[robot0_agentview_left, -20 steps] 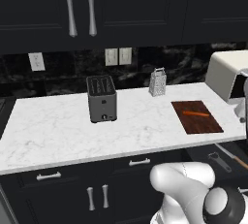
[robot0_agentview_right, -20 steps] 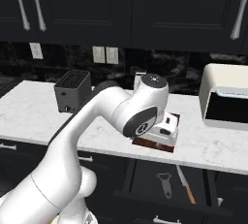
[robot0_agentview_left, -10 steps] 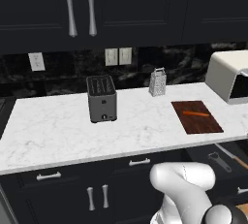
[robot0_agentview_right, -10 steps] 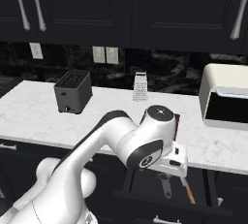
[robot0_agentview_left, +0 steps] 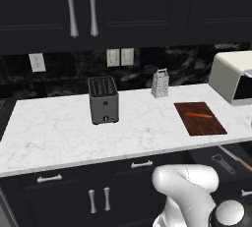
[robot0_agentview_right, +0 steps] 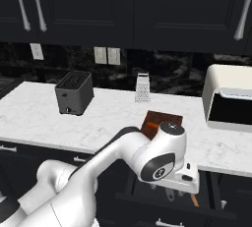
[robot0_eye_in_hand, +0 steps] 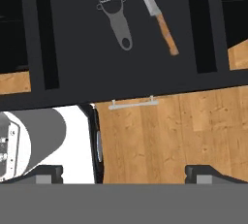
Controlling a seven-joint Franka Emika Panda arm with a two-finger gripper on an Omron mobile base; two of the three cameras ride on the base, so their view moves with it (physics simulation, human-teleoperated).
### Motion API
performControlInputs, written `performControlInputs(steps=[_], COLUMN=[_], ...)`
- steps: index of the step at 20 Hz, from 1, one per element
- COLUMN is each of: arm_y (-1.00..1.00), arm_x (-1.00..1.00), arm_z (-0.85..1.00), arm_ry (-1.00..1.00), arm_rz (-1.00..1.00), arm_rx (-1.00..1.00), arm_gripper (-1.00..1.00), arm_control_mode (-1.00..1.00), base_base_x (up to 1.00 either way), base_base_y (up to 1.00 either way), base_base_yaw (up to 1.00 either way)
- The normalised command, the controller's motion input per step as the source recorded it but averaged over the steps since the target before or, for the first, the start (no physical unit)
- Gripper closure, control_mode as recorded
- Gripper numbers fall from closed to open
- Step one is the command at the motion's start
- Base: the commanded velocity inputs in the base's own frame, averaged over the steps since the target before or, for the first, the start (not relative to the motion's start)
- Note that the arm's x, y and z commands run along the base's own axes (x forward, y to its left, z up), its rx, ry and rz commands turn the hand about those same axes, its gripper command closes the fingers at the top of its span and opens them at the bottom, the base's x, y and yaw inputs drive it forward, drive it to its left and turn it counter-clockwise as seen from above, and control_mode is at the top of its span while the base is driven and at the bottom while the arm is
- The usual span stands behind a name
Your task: Place the appropriate cutting tool for cutting the carrot skin on the cutting board.
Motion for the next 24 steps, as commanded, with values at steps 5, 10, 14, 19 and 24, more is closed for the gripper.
performControlInputs(steps=[5, 10, 14, 19, 24], arm_y=[-0.25, -0.02, 0.00, -0.01, 0.00], arm_x=[0.08, 0.36, 0.44, 0.23, 0.01], arm_z=[-0.37, -0.33, -0.16, -0.29, -0.42], arm_ry=[0.00, 0.10, 0.07, 0.07, 0.05], arm_rz=[0.00, 0.00, 0.00, 0.00, 0.00], arm_rx=[0.00, 0.00, 0.00, 0.00, 0.00], arm_gripper=[-1.00, -1.00, -1.00, -1.00, -1.00], arm_control_mode=[-1.00, -1.00, -1.00, -1.00, -1.00], base_base_x=[0.00, 0.00, 0.00, 0.00, 0.00], base_base_y=[0.00, 0.00, 0.00, 0.00, 0.00], base_base_yaw=[0.00, 0.00, 0.00, 0.00, 0.00])
